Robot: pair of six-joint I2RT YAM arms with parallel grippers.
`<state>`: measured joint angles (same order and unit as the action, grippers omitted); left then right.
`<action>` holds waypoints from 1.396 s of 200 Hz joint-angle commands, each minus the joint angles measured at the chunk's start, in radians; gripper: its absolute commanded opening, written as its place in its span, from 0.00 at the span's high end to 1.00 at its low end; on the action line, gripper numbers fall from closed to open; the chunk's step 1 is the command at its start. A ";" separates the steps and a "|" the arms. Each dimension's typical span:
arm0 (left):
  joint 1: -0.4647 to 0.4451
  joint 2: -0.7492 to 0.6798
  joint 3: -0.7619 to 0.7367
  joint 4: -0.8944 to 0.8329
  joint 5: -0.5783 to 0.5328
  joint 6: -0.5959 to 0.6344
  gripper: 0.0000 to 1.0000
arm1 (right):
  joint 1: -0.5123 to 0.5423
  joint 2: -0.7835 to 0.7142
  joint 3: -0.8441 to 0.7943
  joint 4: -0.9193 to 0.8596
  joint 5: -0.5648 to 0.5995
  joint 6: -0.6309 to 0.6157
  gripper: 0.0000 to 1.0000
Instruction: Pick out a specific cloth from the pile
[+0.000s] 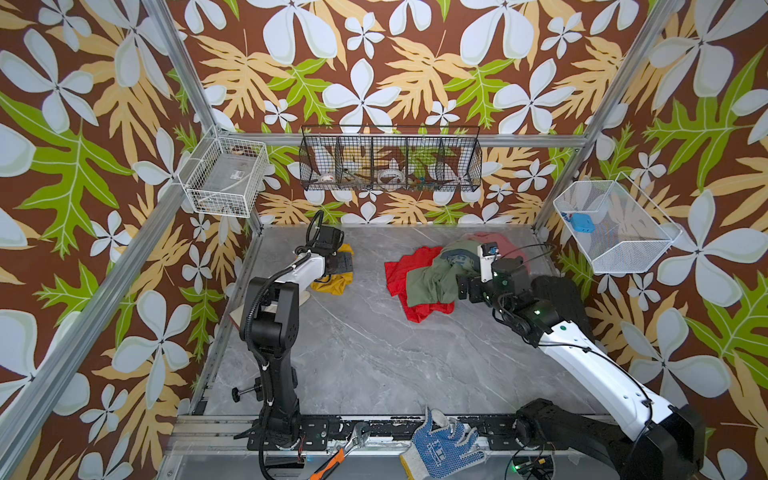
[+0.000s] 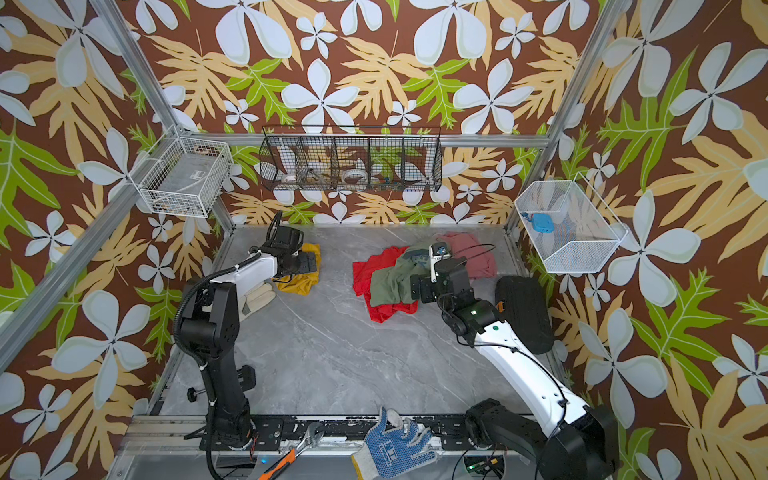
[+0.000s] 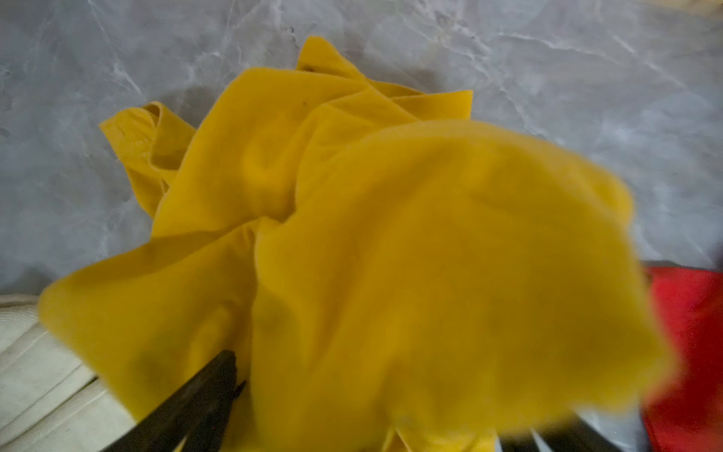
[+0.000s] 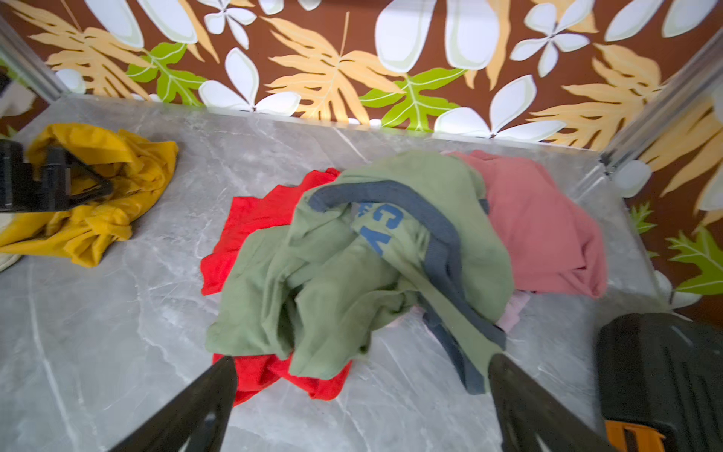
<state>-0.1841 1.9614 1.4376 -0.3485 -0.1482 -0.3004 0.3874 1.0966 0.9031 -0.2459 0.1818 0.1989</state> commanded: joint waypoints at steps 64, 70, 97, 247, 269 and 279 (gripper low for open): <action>0.000 -0.299 -0.266 0.182 0.021 -0.010 0.00 | -0.163 -0.105 -0.235 0.292 -0.047 -0.109 0.01; 0.000 -0.326 -0.293 0.198 0.017 -0.011 0.00 | -0.173 -0.108 -0.255 0.312 -0.045 -0.114 0.00; 0.000 -0.454 -0.417 0.253 -0.028 -0.045 0.00 | -0.203 -0.132 -0.363 0.427 -0.040 -0.133 0.00; 0.003 -0.920 -0.900 0.547 -0.522 -0.143 0.00 | -0.338 0.386 -0.718 1.480 0.061 -0.129 0.02; 0.003 -1.028 -1.038 0.733 -0.558 -0.082 0.00 | -0.337 0.370 -0.716 1.449 0.033 -0.140 0.00; 0.003 -1.071 -1.124 0.861 -0.560 -0.038 0.00 | -0.337 0.353 -0.694 1.380 -0.024 -0.159 0.00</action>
<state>-0.1841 0.9657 0.4374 0.2325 -0.6296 -0.4221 0.0490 1.4582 0.1913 1.1007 0.2317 0.0742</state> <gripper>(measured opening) 0.998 0.998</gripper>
